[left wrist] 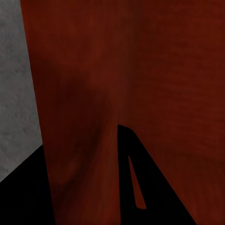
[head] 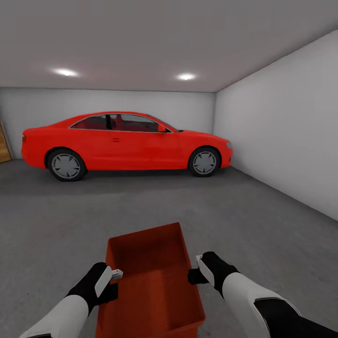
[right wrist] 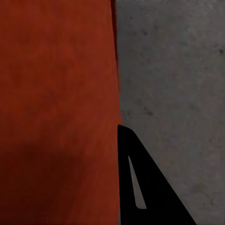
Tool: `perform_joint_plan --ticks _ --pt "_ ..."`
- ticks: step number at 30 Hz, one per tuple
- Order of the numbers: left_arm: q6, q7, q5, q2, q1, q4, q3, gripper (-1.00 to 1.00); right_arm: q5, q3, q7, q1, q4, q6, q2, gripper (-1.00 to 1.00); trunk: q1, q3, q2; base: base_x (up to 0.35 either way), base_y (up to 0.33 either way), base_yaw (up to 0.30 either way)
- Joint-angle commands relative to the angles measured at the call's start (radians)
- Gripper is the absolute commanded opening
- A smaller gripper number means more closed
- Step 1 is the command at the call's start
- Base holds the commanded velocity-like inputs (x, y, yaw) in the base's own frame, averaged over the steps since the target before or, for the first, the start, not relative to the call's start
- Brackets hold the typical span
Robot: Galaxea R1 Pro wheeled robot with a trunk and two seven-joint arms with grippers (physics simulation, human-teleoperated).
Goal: Move the two storage containers from the living room to the garage. In the garage, place one container on the floor and stack the other container on top of it (either order is fine).
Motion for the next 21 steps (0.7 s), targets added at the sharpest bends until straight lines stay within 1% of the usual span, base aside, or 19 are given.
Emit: perform_joint_plan --ticks 1,4,7,17,21 --pt "-0.008 0.008 0.055 0.0 -0.001 -0.001 0.007 -1.0 0.016 0.005 -0.004 0.0 -0.001 0.007 0.0 -1.0 0.0 -0.001 -0.001 0.013 0.262 0.0" --pt "-0.008 0.008 0.056 0.0 -0.001 -0.001 0.007 -1.0 0.016 0.005 -0.004 0.0 -0.001 0.007 0.0 -1.0 0.0 -0.001 -0.001 0.054 0.285 0.0" --pt "-0.009 0.008 0.056 0.0 -0.001 -0.003 0.007 -1.0 0.016 0.005 -0.004 0.0 -0.001 0.007 0.0 -1.0 0.0 -0.001 -0.001 0.031 0.139 0.0" --pt "-0.01 0.008 0.055 0.001 -0.001 -0.002 0.006 -1.0 0.016 0.005 -0.003 0.0 -0.001 0.007 0.0 -1.0 0.0 -0.001 -0.001 0.002 0.011 0.0" --pt "-0.01 0.009 0.054 -0.002 -0.001 -0.003 0.004 -1.0 0.016 0.005 -0.003 0.0 -0.001 0.007 0.0 -1.0 0.0 -0.001 -0.001 0.0 0.0 0.0"
